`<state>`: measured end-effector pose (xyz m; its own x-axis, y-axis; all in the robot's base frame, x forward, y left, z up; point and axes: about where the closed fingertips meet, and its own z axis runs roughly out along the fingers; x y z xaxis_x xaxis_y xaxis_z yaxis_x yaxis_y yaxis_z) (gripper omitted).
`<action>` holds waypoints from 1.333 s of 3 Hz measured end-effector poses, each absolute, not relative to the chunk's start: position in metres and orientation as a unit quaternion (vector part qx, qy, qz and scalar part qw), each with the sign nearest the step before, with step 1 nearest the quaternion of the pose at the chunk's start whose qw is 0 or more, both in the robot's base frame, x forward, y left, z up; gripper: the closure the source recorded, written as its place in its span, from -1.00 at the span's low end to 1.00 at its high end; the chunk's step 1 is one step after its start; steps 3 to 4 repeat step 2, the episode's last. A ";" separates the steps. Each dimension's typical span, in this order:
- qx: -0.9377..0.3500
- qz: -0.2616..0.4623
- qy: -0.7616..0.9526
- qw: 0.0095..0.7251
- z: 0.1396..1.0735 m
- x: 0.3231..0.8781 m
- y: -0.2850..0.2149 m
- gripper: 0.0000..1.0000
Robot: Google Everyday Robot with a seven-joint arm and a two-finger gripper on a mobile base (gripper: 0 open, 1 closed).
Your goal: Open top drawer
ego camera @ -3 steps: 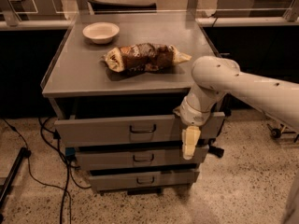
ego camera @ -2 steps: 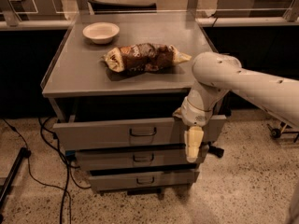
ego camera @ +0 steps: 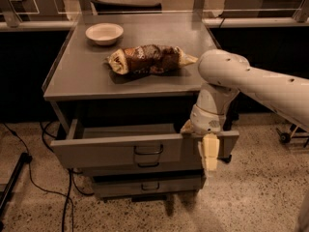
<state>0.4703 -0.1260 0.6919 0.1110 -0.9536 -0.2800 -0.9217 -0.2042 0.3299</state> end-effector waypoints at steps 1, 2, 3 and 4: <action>0.744 -0.238 -0.620 0.072 0.699 0.452 -0.133 -1.00; 0.744 -0.238 -0.620 0.072 0.699 0.452 -0.133 -1.00; 0.744 -0.238 -0.620 0.072 0.699 0.452 -0.133 -1.00; 0.744 -0.238 -0.620 0.072 0.699 0.452 -0.133 -1.00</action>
Offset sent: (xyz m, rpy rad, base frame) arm -0.0143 -0.0051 0.0056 -0.0194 0.0591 0.0222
